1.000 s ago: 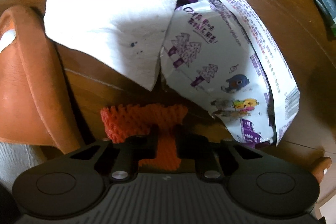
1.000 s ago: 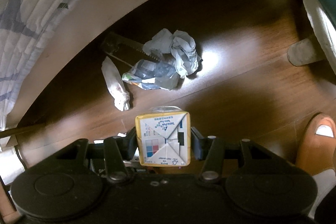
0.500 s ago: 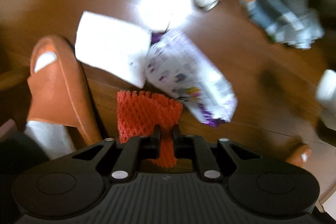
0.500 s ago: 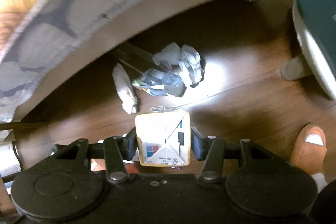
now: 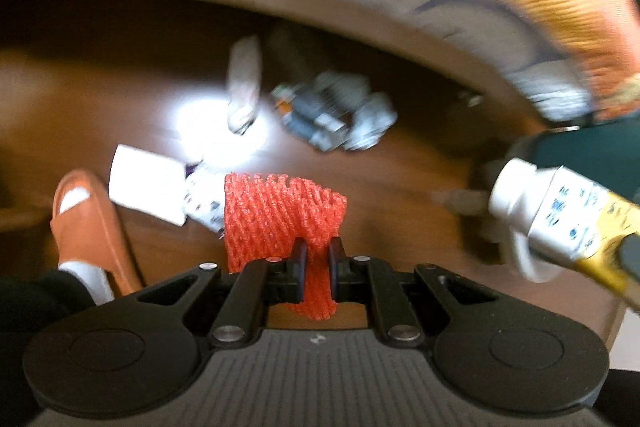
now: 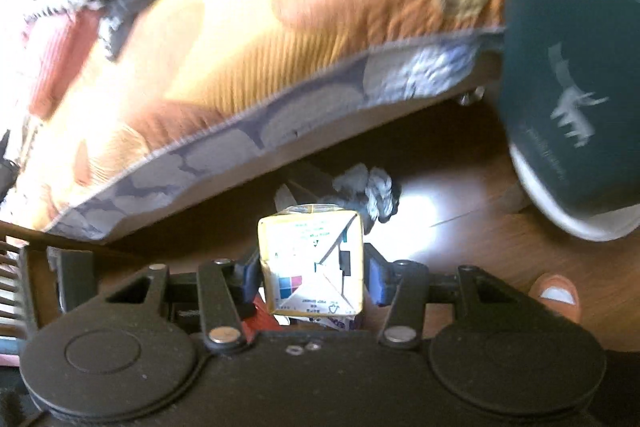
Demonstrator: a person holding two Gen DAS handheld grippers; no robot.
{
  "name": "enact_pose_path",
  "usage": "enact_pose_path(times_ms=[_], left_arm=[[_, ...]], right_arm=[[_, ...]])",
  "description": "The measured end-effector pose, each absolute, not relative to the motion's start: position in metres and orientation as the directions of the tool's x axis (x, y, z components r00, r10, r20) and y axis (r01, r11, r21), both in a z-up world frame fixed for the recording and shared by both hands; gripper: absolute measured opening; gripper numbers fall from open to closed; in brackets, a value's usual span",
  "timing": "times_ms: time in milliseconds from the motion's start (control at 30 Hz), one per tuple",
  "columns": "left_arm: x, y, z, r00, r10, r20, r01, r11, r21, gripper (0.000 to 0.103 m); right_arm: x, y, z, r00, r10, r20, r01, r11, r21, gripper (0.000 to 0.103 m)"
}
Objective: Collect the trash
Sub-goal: 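Carry orange net in left tool while right tool carries carton to wastebasket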
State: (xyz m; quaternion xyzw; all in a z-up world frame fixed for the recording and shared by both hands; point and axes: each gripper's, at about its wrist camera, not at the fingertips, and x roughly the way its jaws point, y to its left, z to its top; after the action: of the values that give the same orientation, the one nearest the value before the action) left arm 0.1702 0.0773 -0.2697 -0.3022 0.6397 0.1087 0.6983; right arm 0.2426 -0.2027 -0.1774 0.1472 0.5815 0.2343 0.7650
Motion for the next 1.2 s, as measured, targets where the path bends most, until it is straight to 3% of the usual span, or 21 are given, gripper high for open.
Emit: enact_pose_path(times_ms=[367, 667, 933, 1200], left_arm=[[0.198, 0.019, -0.14, 0.386, -0.237, -0.892, -0.346, 0.859, -0.378, 0.01], [0.253, -0.072, -0.044, 0.501, -0.285, -0.817, -0.111, 0.915, -0.387, 0.01], [0.316, -0.166, -0.007, 0.507, -0.359, -0.784, 0.052, 0.92, -0.388, 0.01], [0.363, -0.238, -0.038, 0.432, -0.36, -0.827, 0.146, 0.933, -0.329, 0.011]], right_arm=[[0.229, -0.291, -0.078, 0.447, 0.553, -0.703, -0.236, 0.831, 0.503, 0.05], [0.241, -0.361, -0.037, 0.609, 0.488, -0.625, -0.236, 0.864, 0.444, 0.05], [0.276, -0.421, -0.05, 0.68, 0.393, -0.619, -0.126, 0.894, 0.43, 0.049], [0.301, -0.454, -0.095, 0.644, 0.341, -0.685, -0.082, 0.921, 0.381, 0.049]])
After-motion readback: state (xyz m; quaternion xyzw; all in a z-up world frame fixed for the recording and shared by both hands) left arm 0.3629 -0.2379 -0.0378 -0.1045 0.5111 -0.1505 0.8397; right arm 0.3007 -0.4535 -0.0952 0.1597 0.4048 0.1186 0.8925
